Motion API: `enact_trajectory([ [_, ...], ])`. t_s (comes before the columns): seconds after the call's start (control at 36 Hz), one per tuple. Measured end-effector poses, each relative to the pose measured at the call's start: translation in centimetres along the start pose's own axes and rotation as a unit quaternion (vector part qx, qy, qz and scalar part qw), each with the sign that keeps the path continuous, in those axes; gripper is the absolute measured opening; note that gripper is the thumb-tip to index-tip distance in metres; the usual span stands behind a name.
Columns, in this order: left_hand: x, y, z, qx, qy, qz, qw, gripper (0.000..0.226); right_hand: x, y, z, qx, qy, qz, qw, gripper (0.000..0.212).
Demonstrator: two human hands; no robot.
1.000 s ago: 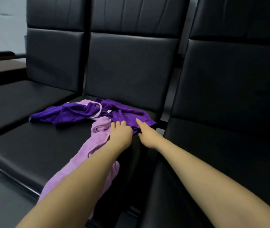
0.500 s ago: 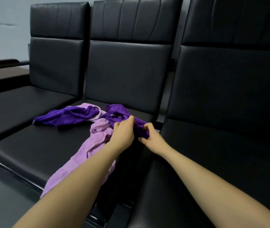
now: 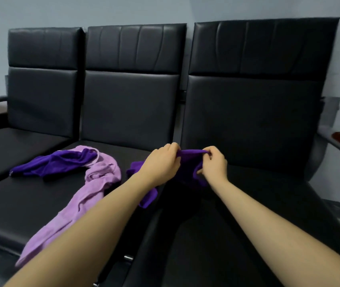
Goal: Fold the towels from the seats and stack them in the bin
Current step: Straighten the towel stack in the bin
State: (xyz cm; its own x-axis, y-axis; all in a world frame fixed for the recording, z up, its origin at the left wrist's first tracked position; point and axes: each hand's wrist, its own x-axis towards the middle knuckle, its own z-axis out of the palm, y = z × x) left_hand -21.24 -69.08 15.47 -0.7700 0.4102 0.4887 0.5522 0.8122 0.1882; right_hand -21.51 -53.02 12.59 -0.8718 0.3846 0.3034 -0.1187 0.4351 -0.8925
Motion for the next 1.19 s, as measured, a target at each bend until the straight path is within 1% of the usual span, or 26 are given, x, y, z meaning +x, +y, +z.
enact_trajectory([
  [0.06,0.3,1.4,0.4,0.016,0.012,0.02,1.0,0.024,0.2,0.0,-2.0,-0.048,0.033,-0.004,0.998,0.018],
  [0.14,0.8,3.2,1.3,0.041,0.033,0.021,0.998,0.024,0.3,0.2,-4.6,-0.135,0.049,-0.01,0.99,0.019],
  [0.22,1.4,4.6,1.8,0.069,0.038,0.02,0.997,0.019,0.4,0.9,-7.5,-0.185,0.049,-0.004,0.982,0.018],
  [0.31,2.0,5.8,1.9,0.093,0.031,0.03,0.995,0.02,0.3,1.3,-9.6,-0.23,0.041,-0.022,0.972,0.019],
  [0.42,3.0,8.7,1.3,0.094,0.064,0.07,0.991,0.016,0.1,1.3,-12.6,-0.271,0.095,-0.049,0.957,0.021],
  [0.53,4.3,11.2,0.2,0.112,0.07,0.107,0.985,0.013,0.2,1.4,-15.4,-0.246,0.125,-0.056,0.96,0.021],
  [0.61,5.1,12.4,0.0,0.111,0.106,0.105,0.983,0.012,0.6,1.2,-17.2,-0.206,0.141,-0.085,0.964,0.02],
  [0.69,5.8,13.0,0.1,0.114,0.122,0.083,0.982,0.006,0.8,1.1,-18.7,-0.212,0.133,-0.092,0.964,0.019],
  [0.72,5.9,13.0,0.1,0.12,0.124,0.072,0.982,0.01,0.8,1.1,-19.0,-0.221,0.128,-0.09,0.963,0.02],
  [0.83,6.1,13.1,-0.2,0.143,0.107,0.034,0.983,0.019,0.9,1.8,-20.1,-0.284,0.124,-0.084,0.947,0.021],
  [0.97,6.0,12.3,-0.4,0.213,0.062,0.013,0.975,0.021,0.6,2.2,-21.1,-0.308,0.177,-0.032,0.934,0.024],
  [1.06,5.7,11.8,-0.4,0.216,0.044,-0.014,0.975,0.02,0.5,1.9,-21.1,-0.273,0.214,-0.02,0.938,0.023],
  [1.19,5.5,11.4,-0.7,0.218,0.059,-0.047,0.973,0.019,0.9,1.5,-21.1,-0.164,0.283,0.005,0.945,0.017],
])
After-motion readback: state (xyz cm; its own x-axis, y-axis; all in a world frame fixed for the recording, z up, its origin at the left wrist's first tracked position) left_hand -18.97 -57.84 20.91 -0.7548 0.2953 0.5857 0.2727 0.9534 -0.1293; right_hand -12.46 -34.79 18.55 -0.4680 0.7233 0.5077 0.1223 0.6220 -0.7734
